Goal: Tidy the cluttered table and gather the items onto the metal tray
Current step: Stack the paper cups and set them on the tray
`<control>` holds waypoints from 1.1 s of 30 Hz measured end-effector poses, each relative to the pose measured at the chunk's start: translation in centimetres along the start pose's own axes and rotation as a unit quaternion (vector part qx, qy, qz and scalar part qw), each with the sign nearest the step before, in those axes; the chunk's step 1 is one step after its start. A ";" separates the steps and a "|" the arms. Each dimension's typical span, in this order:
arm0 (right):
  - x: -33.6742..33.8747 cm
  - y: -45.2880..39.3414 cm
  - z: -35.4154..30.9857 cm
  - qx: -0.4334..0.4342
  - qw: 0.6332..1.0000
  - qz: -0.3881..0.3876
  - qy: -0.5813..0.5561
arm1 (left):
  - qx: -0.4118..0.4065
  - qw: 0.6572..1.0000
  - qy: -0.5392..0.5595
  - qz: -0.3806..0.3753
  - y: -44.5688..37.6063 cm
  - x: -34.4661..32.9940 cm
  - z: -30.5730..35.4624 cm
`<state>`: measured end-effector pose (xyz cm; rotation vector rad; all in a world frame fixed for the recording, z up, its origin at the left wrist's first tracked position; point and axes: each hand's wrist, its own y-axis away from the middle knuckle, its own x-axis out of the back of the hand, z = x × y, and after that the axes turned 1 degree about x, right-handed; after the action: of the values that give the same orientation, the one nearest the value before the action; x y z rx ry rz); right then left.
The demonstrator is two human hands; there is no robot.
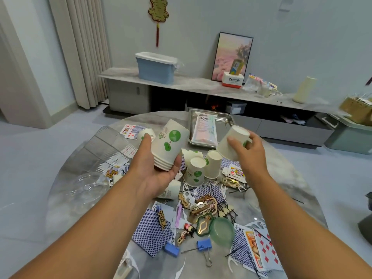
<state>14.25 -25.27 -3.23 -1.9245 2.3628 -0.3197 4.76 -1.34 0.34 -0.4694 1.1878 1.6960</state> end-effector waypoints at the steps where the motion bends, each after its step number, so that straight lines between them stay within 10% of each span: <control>1: -1.0 -0.4 0.0 0.008 1.000 -0.020 0.013 | 0.001 1.000 0.008 0.000 0.0 -0.1 0.1; 24: -4.7 0.1 7.5 -0.012 0.960 -0.096 0.264 | 0.008 1.000 0.025 -0.009 -0.1 0.2 1.8; 33: -4.0 0.7 1.7 0.125 0.989 0.060 0.057 | 0.008 0.999 0.043 -0.016 0.2 0.1 2.3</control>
<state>14.76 -21.41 -5.31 -1.6865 2.3588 -0.6969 5.01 0.70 1.41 -0.5537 1.2475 1.6518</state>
